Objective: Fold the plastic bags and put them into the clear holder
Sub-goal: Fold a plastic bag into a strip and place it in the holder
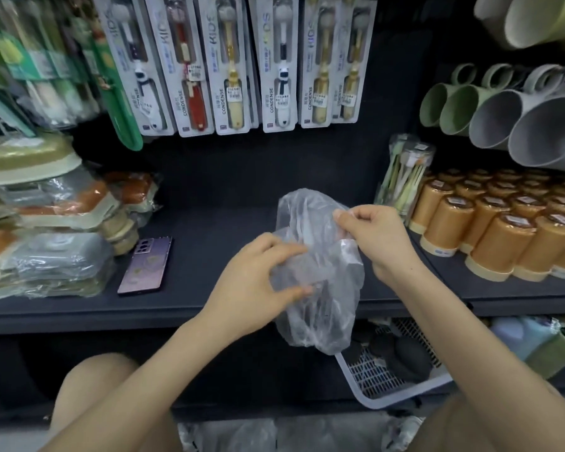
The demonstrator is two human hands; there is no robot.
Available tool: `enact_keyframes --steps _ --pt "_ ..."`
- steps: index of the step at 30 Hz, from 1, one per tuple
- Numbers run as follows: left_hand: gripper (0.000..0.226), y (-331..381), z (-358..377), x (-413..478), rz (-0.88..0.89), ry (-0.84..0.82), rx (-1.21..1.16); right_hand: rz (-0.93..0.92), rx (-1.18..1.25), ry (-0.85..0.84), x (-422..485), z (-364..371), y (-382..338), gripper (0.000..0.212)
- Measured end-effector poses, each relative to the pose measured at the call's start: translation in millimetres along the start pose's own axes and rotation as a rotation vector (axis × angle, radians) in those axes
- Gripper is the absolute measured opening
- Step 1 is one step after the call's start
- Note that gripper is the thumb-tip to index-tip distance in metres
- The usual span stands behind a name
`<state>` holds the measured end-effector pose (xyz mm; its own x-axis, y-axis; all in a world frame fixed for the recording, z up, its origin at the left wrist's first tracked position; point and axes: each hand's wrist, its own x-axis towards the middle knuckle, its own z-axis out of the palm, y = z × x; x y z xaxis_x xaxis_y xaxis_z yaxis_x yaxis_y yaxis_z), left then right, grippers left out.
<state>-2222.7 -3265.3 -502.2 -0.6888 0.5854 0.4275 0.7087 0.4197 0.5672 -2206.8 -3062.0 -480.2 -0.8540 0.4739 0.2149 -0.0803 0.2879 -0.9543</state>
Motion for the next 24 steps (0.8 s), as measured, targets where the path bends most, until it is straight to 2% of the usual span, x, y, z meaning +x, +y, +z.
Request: enact_keyframes --steps 2,3,5,7,9,10,13,15,20,24 --pt "0.016 -3.9 -0.7 7.7 -0.011 0.140 -0.114 0.068 -0.023 -0.057 4.9 -10.3 5.5 0.041" --pt "0.011 -6.0 -2.6 12.2 -0.063 0.187 -0.180 0.106 -0.036 -0.092 6.3 -16.5 8.7 0.041" --pt "0.011 -11.1 -7.6 21.9 -0.196 0.231 -0.308 0.183 -0.045 -0.124 7.5 -28.3 12.5 0.031" --pt "0.011 -17.4 -12.2 29.0 -0.287 0.260 -0.411 0.219 0.011 -0.038 5.6 -38.0 9.8 0.014" --pt "0.013 -22.3 -15.6 33.7 -0.321 0.278 -0.458 0.128 0.113 0.109 1.6 -44.7 3.0 0.017" --pt "0.015 -23.5 -16.2 35.5 -0.324 0.280 -0.474 0.064 0.140 0.114 -1.1 -46.8 -1.0 0.021" --pt "0.018 -24.0 -17.6 40.5 -0.314 0.287 -0.516 -0.055 -0.001 -0.162 -12.0 -39.9 -11.7 0.044" --pt "0.018 -25.4 -19.1 42.8 -0.316 0.285 -0.553 -0.071 -0.155 -0.266 -12.9 -30.3 -9.6 0.040" --pt "0.015 -33.8 -28.1 44.5 -0.334 0.316 -0.611 -0.020 -0.232 -0.288 -3.8 -19.0 8.9 0.009" --pt "0.014 -56.6 -44.6 45.4 -0.369 0.337 -0.601 -0.045 -0.342 -0.208 -1.1 -21.9 11.7 0.009"
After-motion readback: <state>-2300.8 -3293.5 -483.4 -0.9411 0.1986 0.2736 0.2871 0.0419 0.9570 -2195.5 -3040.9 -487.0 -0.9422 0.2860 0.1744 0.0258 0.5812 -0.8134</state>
